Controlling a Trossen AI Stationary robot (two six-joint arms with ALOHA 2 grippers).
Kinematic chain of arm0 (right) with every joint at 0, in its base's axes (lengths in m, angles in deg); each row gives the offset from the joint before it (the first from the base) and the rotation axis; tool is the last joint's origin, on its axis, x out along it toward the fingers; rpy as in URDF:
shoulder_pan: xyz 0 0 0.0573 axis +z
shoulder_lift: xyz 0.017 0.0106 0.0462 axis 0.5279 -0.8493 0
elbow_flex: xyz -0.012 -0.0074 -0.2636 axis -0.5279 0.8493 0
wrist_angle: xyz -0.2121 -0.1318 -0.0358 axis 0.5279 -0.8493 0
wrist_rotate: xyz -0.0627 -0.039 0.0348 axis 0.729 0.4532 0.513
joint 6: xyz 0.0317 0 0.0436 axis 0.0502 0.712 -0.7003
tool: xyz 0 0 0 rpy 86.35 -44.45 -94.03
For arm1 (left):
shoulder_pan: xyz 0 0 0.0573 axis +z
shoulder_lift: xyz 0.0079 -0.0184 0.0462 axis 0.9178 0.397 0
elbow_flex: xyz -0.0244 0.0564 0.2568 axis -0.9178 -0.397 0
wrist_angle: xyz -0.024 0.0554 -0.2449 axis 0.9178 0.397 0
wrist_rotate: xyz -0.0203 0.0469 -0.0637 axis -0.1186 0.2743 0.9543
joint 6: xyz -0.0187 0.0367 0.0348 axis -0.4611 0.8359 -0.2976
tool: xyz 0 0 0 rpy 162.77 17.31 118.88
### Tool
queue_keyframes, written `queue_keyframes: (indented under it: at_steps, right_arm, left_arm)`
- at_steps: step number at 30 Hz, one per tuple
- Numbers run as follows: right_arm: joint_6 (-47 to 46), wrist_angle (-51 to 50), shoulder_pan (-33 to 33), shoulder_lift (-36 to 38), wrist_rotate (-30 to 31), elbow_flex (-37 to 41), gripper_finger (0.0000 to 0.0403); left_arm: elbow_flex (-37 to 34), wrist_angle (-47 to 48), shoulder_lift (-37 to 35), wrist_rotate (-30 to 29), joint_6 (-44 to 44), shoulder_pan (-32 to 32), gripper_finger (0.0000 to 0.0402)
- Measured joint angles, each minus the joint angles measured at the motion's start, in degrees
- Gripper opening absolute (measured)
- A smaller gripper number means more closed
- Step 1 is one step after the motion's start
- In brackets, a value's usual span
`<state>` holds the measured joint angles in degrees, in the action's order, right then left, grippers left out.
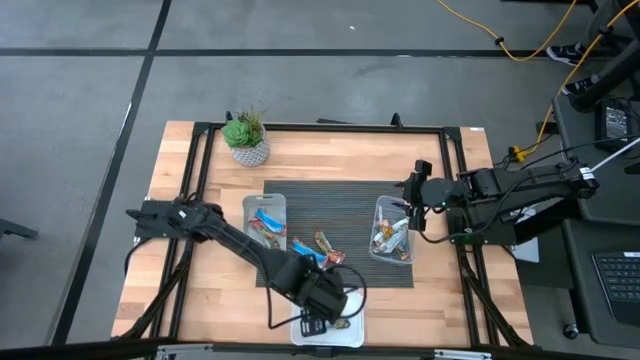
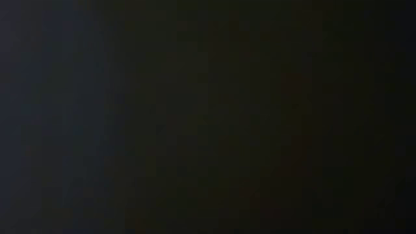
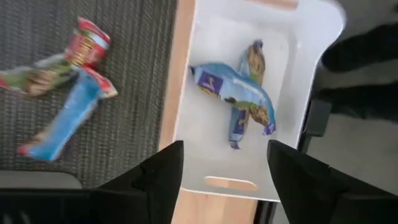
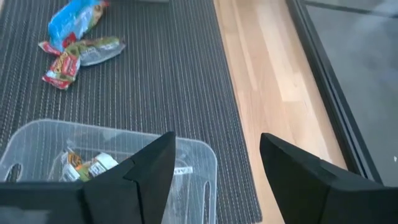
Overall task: Pick and place Granola Bars by type
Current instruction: Put the red granola bar into the gray bin
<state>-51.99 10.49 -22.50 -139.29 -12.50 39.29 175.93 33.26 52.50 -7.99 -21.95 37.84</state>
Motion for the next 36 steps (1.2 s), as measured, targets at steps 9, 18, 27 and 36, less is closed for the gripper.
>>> queue_keyframes:
  at_steps: [9, 18, 27, 36]
  right_arm:
    - [0.1, 7.5, 0.0, 0.0, -0.3, 0.0, 0.0236]
    - [0.0, 16.4, 0.0, 0.0, -0.5, 0.0, 0.0236]
    - [4.4, 19.0, 0.2, 0.6, -0.6, -2.4, 0.0236]
    - [3.8, 16.9, 0.3, 4.7, -0.1, -6.7, 0.0236]
  left_arm:
    - [0.0, 0.4, -5.7, -3.8, 6.1, 3.6, 0.0221]
    - [-0.9, 9.9, -6.6, -8.7, 17.9, 8.1, 0.0221]
    - [-9.3, 10.7, -6.3, -5.9, 31.3, 12.9, 0.0221]
    - [-20.5, 0.9, -6.3, -2.0, 40.0, 16.0, 0.0221]
